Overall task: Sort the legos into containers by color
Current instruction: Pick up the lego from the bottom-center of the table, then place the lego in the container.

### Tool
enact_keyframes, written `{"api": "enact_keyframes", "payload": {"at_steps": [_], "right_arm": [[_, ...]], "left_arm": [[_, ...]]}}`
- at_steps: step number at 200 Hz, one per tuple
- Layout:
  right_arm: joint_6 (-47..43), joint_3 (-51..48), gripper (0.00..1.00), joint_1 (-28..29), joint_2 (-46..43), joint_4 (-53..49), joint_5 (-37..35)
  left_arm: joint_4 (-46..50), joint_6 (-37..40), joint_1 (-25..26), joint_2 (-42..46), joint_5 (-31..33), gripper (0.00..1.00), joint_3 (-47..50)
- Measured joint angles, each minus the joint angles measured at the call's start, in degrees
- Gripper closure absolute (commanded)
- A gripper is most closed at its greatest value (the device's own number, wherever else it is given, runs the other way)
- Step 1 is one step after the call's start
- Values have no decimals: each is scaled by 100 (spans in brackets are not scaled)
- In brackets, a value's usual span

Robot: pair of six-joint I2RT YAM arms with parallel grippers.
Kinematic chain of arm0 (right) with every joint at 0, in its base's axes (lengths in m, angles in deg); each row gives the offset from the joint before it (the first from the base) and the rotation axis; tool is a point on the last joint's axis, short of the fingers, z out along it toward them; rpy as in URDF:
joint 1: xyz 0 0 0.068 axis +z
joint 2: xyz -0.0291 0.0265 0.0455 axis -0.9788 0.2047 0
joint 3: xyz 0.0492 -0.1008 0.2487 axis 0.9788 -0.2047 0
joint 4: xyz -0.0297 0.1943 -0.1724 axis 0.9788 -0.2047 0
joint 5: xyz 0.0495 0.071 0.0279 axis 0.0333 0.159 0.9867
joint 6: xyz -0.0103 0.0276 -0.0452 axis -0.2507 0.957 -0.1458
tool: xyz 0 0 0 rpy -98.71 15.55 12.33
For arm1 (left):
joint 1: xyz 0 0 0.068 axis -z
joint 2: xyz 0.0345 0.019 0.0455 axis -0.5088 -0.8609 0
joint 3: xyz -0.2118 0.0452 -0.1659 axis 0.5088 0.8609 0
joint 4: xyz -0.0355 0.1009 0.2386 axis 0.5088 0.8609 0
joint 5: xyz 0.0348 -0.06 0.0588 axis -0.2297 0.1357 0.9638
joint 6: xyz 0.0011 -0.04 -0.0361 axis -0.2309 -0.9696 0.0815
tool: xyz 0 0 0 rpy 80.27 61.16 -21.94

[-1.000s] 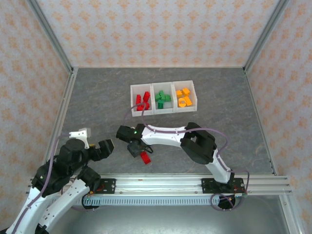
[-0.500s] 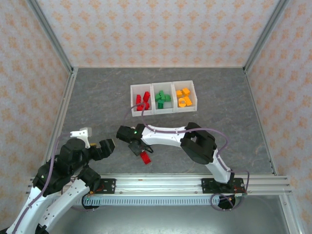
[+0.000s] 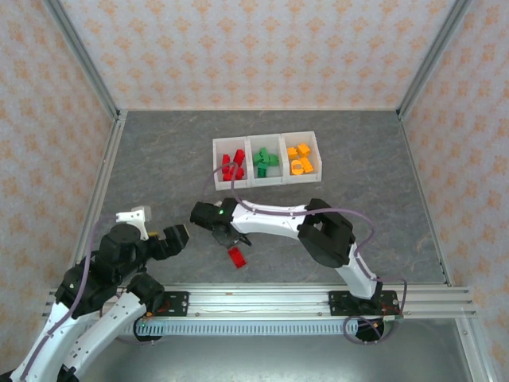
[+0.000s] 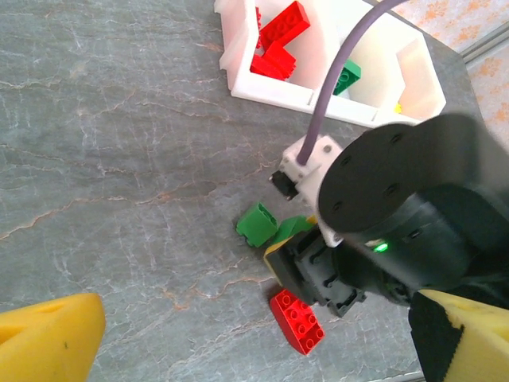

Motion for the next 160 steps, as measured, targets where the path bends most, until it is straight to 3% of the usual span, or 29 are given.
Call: {"api": "enact_keyframes", "payload": {"at_steps": [39,71,118,160], "right_arm": [[-179,514,64,-404,-570,-142,-105],[-391,940,65,-1130,-938,-114,-192],[-662,1073,65,-2341,-942,144,-271],[-732,1202,65,-2929,-551,599,-11]], "left_arm": [[-192,42,0,-177,0,1,2],[-310,42,0,-299,0,1,2],[-422,90,0,-481,4,1,0],[-509,146,0,-579,4,1,-4]]}}
